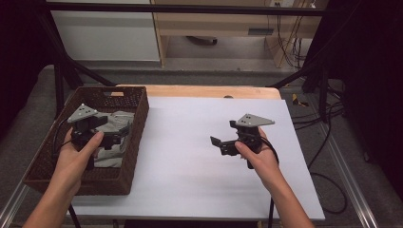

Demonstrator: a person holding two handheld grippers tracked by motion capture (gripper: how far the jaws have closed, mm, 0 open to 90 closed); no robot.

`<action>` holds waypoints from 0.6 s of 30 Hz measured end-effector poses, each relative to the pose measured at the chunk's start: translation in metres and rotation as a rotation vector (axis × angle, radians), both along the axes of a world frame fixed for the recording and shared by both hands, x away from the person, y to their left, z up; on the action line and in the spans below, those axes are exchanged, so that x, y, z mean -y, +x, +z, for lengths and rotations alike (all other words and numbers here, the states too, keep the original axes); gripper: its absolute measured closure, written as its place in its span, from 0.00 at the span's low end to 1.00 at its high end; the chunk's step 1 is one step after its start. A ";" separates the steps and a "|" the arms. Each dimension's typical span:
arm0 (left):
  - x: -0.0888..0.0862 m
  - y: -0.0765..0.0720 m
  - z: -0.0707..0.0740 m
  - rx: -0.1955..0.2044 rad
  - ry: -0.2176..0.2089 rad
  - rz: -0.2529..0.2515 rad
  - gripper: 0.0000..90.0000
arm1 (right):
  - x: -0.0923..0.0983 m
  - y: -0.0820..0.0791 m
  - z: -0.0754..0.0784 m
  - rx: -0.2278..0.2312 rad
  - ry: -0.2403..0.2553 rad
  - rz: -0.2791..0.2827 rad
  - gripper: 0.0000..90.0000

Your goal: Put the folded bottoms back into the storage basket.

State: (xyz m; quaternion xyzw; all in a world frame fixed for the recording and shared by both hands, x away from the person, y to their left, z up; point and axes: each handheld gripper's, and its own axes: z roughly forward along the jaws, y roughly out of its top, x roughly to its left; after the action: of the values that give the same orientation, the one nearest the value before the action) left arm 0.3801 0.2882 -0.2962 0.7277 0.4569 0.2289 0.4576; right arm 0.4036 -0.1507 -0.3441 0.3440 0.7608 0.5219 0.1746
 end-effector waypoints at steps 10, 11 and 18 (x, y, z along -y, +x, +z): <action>0.007 -0.011 -0.010 -0.004 0.003 -0.020 0.07 | 0.032 -0.010 -0.013 -0.014 0.016 -0.057 0.06; 0.007 -0.013 -0.012 -0.006 0.004 -0.023 0.07 | 0.035 -0.012 -0.015 -0.015 0.019 -0.064 0.06; 0.012 -0.024 -0.024 -0.024 0.027 -0.050 0.07 | 0.057 -0.022 -0.029 -0.026 0.023 -0.104 0.06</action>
State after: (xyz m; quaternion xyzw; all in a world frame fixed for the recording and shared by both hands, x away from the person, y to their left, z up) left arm 0.3564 0.2765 -0.3197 0.7477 0.4406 0.2149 0.4478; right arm 0.3812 -0.2074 -0.3729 0.3916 0.7379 0.5165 0.1878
